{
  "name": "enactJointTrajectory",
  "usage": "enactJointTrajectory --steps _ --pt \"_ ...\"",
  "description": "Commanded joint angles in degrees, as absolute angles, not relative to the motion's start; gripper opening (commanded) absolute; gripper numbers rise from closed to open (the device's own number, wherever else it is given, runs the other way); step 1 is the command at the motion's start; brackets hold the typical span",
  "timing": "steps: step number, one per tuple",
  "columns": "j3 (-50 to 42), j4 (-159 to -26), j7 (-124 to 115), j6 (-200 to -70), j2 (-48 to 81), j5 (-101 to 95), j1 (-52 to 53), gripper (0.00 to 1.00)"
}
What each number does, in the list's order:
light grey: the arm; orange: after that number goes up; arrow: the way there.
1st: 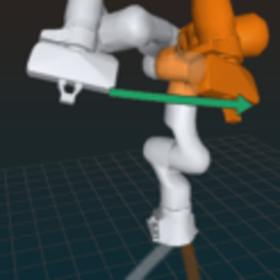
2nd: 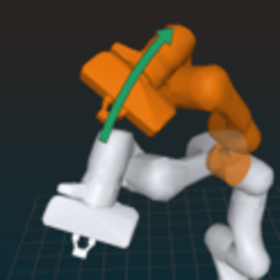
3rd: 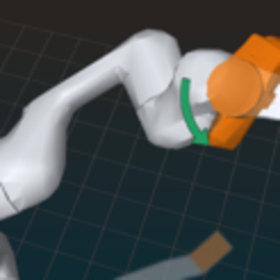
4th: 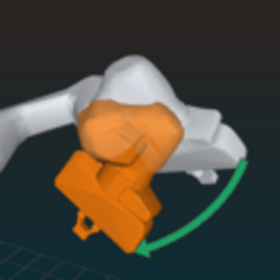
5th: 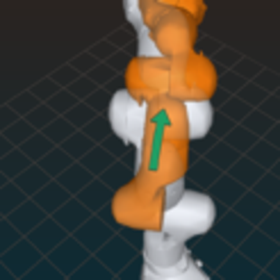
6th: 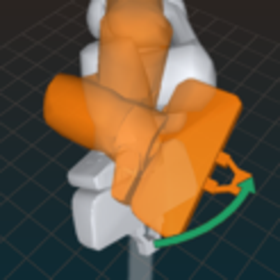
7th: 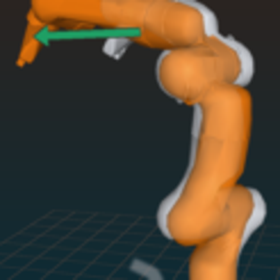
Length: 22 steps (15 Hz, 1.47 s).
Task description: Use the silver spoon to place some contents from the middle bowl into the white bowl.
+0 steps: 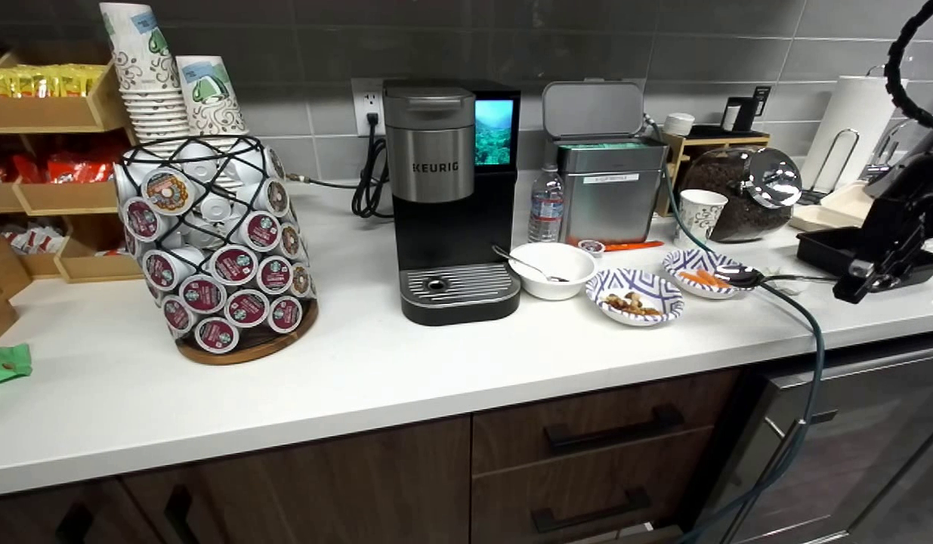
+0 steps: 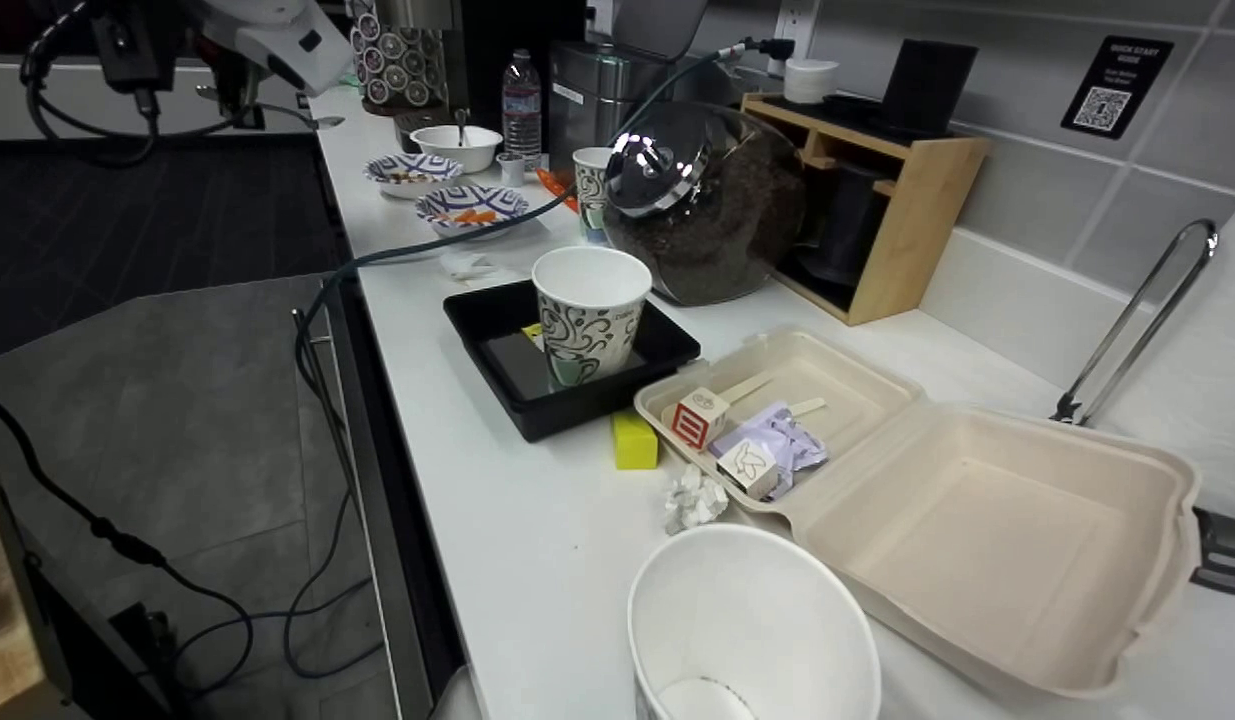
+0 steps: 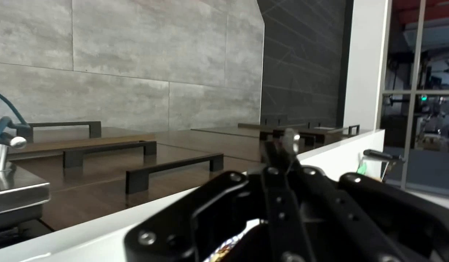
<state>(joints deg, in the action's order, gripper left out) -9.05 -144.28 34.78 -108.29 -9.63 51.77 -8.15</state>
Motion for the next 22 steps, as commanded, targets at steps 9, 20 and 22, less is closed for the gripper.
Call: enactJointTrajectory --steps 9,20,22 --pt "-8.47 -131.91 30.18 -93.80 -3.47 57.40 -5.69 0.01" --pt "-10.61 -106.85 17.28 -70.06 19.31 55.25 -11.50 0.01" --pt "-10.15 -109.71 19.05 -71.23 17.34 55.15 -11.45 0.04"
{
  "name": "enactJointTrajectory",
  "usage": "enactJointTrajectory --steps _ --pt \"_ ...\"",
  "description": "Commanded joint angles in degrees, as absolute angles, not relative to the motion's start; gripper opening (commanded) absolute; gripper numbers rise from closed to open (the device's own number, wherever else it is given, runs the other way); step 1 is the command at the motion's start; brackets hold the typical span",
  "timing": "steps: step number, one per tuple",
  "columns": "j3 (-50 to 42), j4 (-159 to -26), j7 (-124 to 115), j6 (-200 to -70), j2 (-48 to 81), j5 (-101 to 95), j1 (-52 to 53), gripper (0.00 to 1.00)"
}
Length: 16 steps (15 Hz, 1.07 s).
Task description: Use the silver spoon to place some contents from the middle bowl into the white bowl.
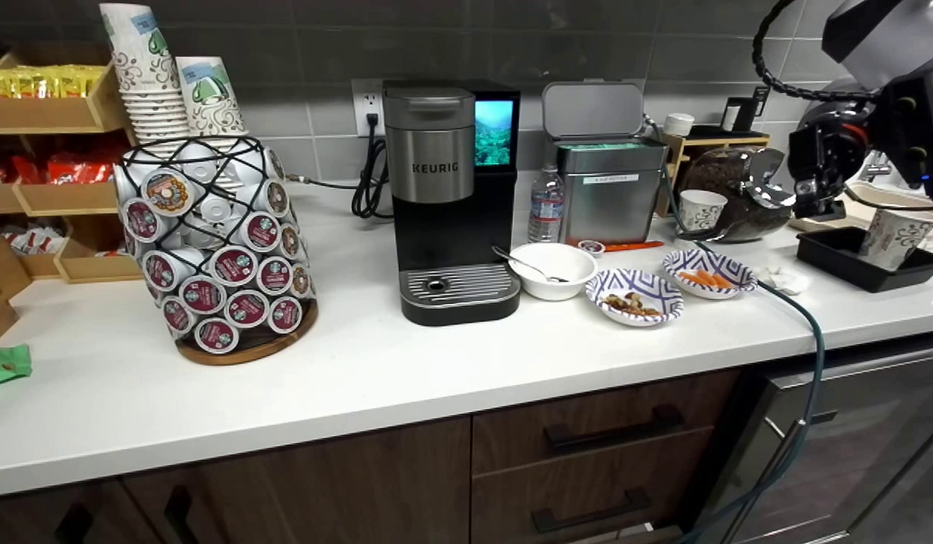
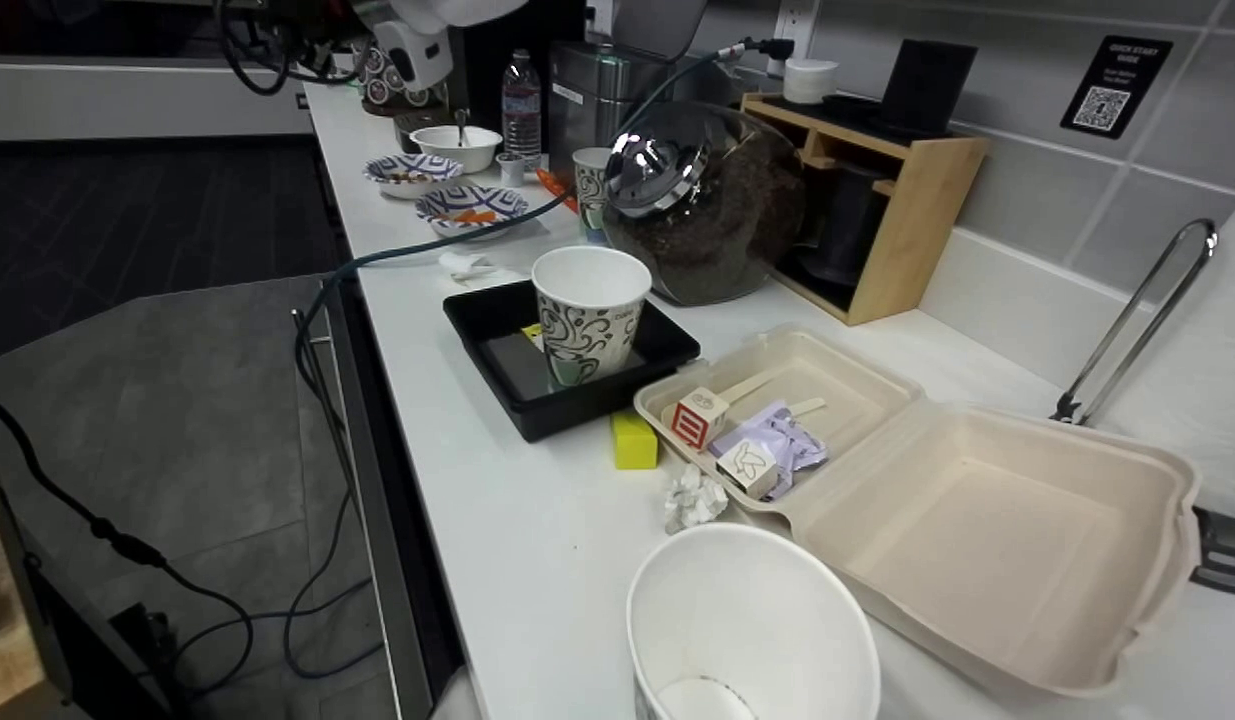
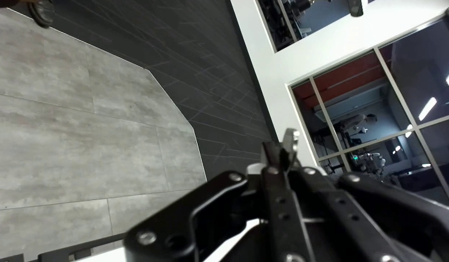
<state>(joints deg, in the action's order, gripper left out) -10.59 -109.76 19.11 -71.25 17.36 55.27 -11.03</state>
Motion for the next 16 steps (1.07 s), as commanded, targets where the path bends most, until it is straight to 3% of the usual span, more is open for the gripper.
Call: enactJointTrajectory --steps 1,16 --pt "-10.22 -108.73 19.03 -71.23 18.50 55.15 -11.87 0.04" --pt "-5.77 -110.89 7.46 -106.43 18.54 46.35 -3.67 0.01"
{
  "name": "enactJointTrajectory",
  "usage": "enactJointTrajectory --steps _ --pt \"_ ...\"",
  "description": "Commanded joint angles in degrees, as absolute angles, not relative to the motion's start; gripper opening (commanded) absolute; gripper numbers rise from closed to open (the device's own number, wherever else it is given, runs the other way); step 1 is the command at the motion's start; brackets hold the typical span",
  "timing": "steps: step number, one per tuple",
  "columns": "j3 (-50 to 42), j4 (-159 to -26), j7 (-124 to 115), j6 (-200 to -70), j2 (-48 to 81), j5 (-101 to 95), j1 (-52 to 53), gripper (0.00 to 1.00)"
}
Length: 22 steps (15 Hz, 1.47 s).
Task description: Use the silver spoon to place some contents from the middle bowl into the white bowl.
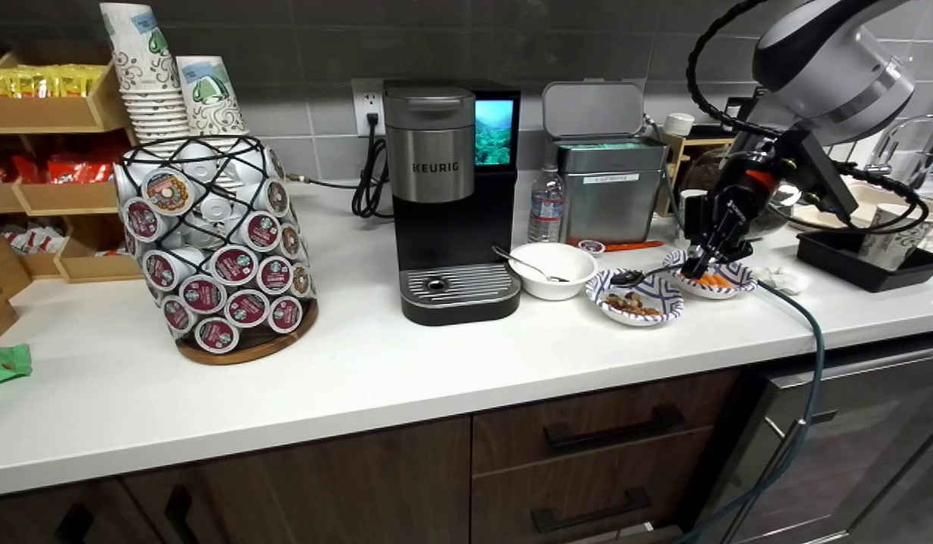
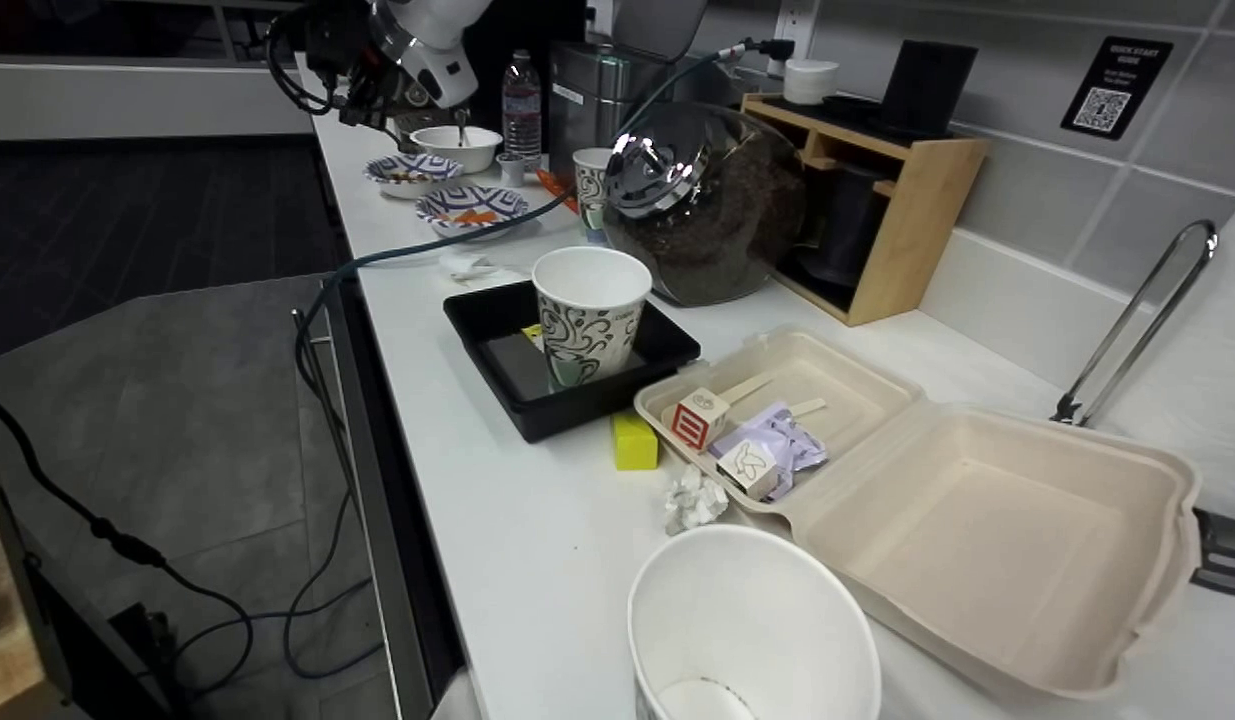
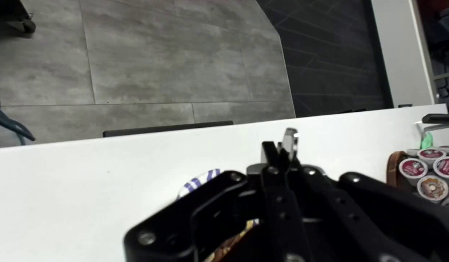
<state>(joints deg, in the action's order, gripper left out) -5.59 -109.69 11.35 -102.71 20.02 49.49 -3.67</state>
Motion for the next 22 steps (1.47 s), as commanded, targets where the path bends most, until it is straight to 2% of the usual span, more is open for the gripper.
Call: enactJointTrajectory --steps 1,11,22 --pt "-5.93 -110.99 6.03 -107.30 18.38 45.01 -3.76 0.01" --pt "-5.15 -110.44 -2.38 -100.94 18.90 34.52 -5.24 0.01" --pt "-4.13 -106.49 2.53 -94.03 25.73 49.36 -9.20 0.01"
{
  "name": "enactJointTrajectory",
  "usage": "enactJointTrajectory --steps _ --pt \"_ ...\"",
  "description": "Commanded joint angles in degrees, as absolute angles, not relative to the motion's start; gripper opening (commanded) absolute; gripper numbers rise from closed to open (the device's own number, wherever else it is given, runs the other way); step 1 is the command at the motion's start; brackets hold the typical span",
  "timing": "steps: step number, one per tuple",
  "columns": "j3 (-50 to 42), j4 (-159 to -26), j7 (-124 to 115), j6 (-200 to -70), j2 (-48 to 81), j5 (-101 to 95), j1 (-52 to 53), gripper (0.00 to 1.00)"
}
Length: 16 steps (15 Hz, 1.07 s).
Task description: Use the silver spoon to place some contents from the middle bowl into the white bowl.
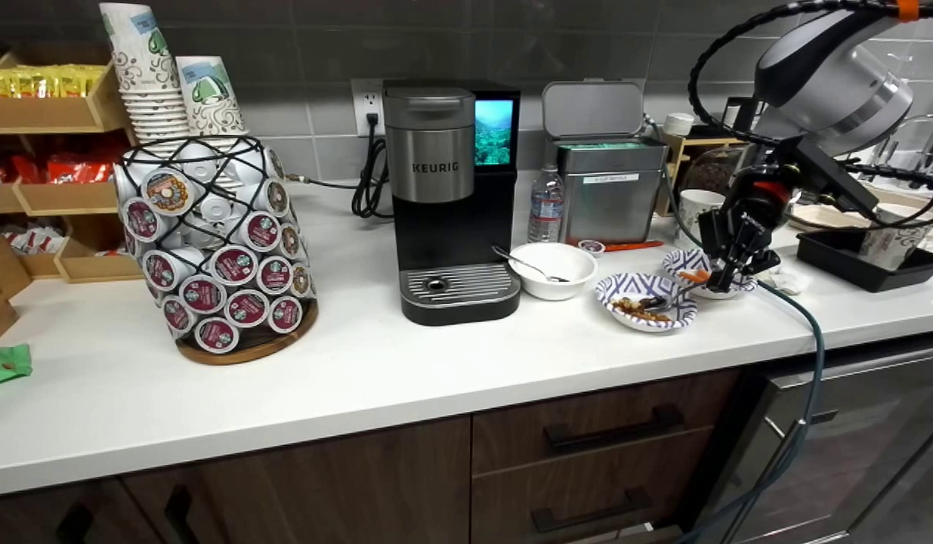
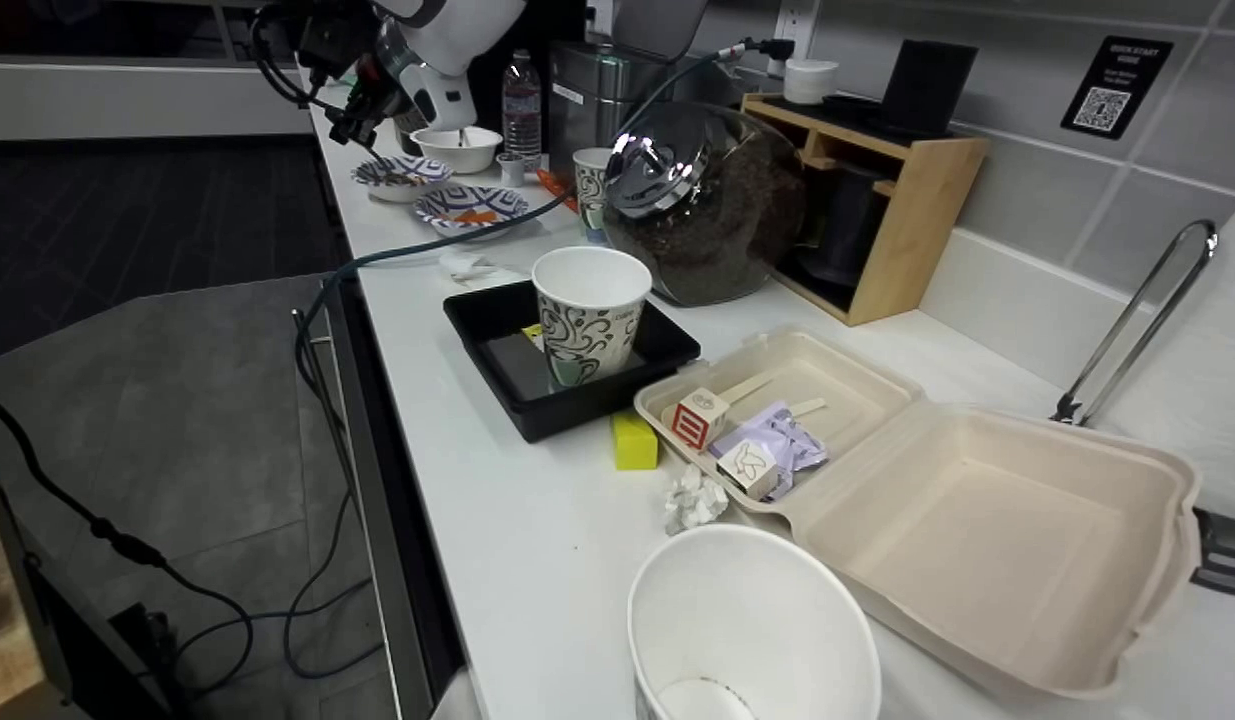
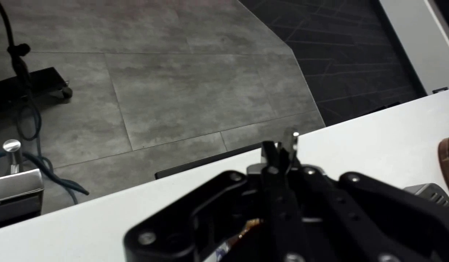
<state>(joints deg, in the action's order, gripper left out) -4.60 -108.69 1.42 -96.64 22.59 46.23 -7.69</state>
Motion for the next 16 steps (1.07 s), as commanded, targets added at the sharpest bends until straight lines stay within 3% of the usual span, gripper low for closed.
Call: enactJointTrajectory --steps 1,16 --pt "-4.31 -106.24 2.37 -93.76 26.40 49.69 -9.36 0.01" --pt "-4.51 -103.61 4.79 -90.07 31.21 54.78 -10.58 0.01"
